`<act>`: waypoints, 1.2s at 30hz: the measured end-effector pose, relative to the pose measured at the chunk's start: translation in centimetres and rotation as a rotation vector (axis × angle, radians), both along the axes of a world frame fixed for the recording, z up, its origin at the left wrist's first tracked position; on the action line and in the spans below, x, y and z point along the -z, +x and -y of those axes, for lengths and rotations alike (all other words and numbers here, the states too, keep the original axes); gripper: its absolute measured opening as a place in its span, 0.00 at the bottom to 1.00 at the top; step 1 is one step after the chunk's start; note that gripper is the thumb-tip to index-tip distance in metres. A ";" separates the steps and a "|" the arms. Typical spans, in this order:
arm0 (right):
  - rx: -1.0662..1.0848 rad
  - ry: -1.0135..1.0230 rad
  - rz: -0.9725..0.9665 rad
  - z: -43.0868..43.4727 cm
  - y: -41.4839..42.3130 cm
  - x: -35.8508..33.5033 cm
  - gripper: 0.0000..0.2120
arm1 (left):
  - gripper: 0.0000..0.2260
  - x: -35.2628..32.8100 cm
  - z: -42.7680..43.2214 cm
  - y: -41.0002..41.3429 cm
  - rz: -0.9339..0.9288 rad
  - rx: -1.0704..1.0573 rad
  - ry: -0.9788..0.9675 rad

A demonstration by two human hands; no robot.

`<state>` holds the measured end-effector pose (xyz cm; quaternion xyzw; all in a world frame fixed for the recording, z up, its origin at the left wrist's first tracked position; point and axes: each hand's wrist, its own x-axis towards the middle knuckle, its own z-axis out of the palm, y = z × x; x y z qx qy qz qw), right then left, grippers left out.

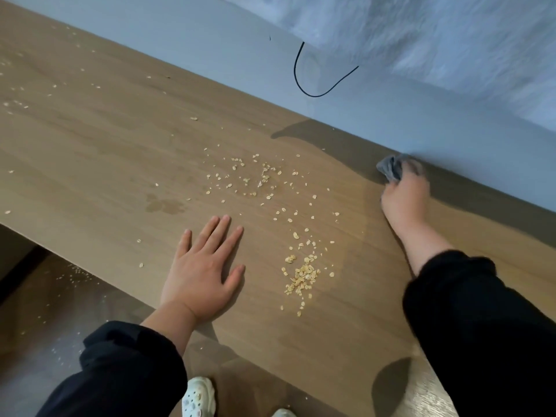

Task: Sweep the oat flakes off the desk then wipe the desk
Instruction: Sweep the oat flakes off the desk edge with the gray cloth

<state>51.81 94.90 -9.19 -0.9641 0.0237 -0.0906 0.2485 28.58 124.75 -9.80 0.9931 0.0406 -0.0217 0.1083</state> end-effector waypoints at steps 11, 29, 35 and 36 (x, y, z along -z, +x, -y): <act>-0.625 0.079 -0.144 -3.2 -5.3 -1.6 0.27 | 0.30 0.0 0.0 0.0 -0.008 0.001 0.003; 0.072 -0.066 -0.129 -9.2 5.7 -1.4 0.22 | 0.29 -0.1 0.0 0.1 -0.014 0.016 0.038; 0.027 0.038 -0.072 -8.8 5.8 -0.8 0.20 | 0.29 0.0 0.1 0.1 0.007 0.012 0.041; -0.006 0.057 -0.056 -8.8 5.8 -0.6 0.20 | 0.29 0.0 0.1 0.1 0.010 0.011 0.041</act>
